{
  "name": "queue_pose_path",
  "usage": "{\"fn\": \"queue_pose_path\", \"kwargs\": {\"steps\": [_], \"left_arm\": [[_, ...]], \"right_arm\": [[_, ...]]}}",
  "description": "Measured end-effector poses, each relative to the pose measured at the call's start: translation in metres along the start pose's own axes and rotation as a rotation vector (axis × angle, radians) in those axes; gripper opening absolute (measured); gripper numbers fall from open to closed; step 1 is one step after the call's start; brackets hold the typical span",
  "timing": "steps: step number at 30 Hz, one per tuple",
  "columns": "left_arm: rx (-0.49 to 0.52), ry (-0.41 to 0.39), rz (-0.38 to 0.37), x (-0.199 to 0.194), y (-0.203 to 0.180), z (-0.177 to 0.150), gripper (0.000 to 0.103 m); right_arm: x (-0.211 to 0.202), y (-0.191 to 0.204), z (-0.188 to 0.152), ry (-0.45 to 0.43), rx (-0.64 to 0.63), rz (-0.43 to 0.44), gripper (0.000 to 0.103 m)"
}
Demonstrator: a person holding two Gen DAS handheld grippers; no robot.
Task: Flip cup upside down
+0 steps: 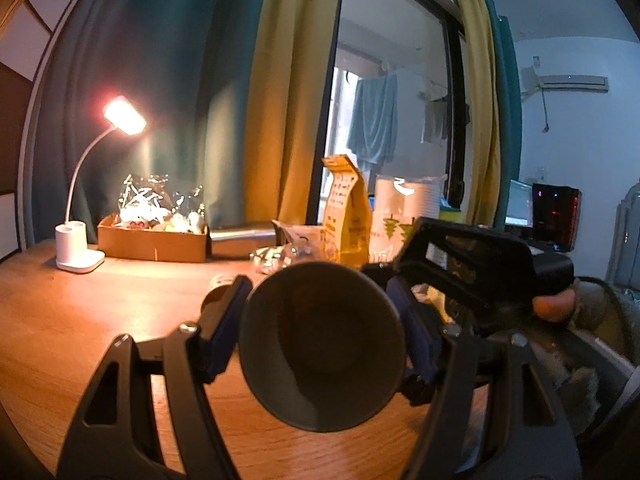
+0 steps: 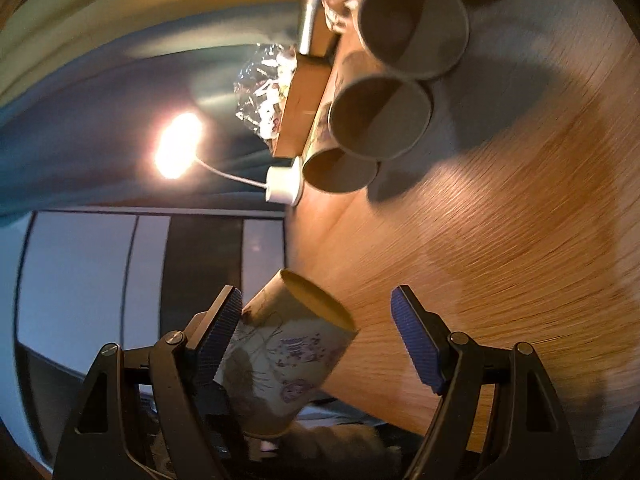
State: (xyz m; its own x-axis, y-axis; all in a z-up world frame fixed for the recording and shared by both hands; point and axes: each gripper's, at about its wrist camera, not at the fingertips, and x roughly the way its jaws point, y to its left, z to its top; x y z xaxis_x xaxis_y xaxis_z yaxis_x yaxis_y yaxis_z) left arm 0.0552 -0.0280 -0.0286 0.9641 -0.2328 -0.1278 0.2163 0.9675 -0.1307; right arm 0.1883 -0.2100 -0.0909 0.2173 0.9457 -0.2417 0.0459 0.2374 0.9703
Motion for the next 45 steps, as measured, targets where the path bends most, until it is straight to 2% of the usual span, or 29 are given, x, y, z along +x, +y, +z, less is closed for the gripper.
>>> {"fn": "queue_pose_path", "kwargs": {"steps": [6, 11, 23, 37, 40, 45], "left_arm": [[-0.006, -0.020, 0.007, -0.002, 0.004, -0.005, 0.071], [-0.002, -0.011, -0.006, -0.001, 0.000, -0.010, 0.071], [0.030, 0.002, 0.001, -0.001, -0.008, -0.009, 0.072], [0.019, 0.054, -0.008, 0.001, -0.011, -0.010, 0.077], [0.003, 0.073, 0.003, 0.002, -0.009, -0.011, 0.081], [-0.023, 0.089, 0.010, -0.003, -0.003, -0.010, 0.095]], "right_arm": [[0.010, -0.004, 0.002, 0.048, 0.050, 0.046, 0.080], [0.012, 0.000, 0.003, 0.057, 0.035, 0.036, 0.080], [0.011, 0.004, 0.003, 0.026, -0.013, 0.012, 0.071], [0.011, 0.007, 0.005, 0.008, -0.045, 0.003, 0.067], [0.011, 0.012, 0.005, -0.010, -0.084, -0.024, 0.066], [0.010, 0.026, 0.005, -0.048, -0.180, -0.086, 0.066]]}}
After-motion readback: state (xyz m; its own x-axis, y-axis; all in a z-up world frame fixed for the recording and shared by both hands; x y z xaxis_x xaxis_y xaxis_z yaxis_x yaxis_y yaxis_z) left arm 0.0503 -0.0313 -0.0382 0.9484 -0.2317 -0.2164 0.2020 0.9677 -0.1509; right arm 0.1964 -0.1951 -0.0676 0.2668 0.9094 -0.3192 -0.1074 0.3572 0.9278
